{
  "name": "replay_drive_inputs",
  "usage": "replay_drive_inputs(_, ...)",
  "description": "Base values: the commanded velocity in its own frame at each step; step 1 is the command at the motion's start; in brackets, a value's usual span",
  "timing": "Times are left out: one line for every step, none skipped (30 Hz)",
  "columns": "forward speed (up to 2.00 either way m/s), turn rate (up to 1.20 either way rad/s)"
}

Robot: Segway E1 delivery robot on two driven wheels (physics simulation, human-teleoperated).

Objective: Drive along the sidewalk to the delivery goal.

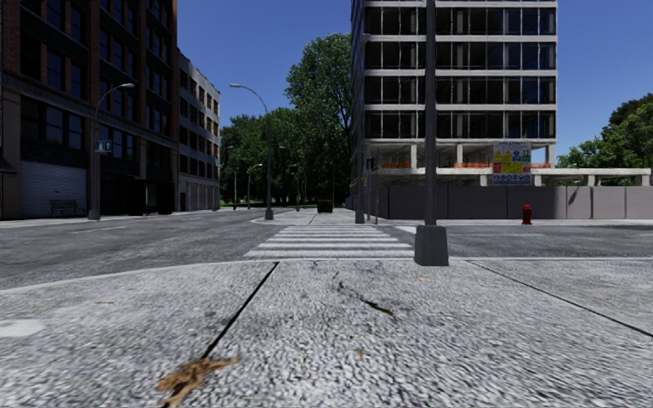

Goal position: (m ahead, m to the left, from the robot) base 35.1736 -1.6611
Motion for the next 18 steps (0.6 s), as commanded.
replay_drive_inputs(2.0,0.0)
replay_drive_inputs(2.0,0.0)
replay_drive_inputs(2.0,0.0)
replay_drive_inputs(2.0,0.0)
replay_drive_inputs(2.0,0.0)
replay_drive_inputs(2.0,0.0)
replay_drive_inputs(2.0,0.0)
replay_drive_inputs(2.0,0.0)
replay_drive_inputs(2.0,0.0)
replay_drive_inputs(2.0,0.0)
replay_drive_inputs(2.0,0.0)
replay_drive_inputs(2.0,0.0)
replay_drive_inputs(2.0,0.0)
replay_drive_inputs(2.0,0.0)
replay_drive_inputs(2.0,0.0)
replay_drive_inputs(2.0,0.0)
replay_drive_inputs(2.0,0.0)
replay_drive_inputs(2.0,0.0)
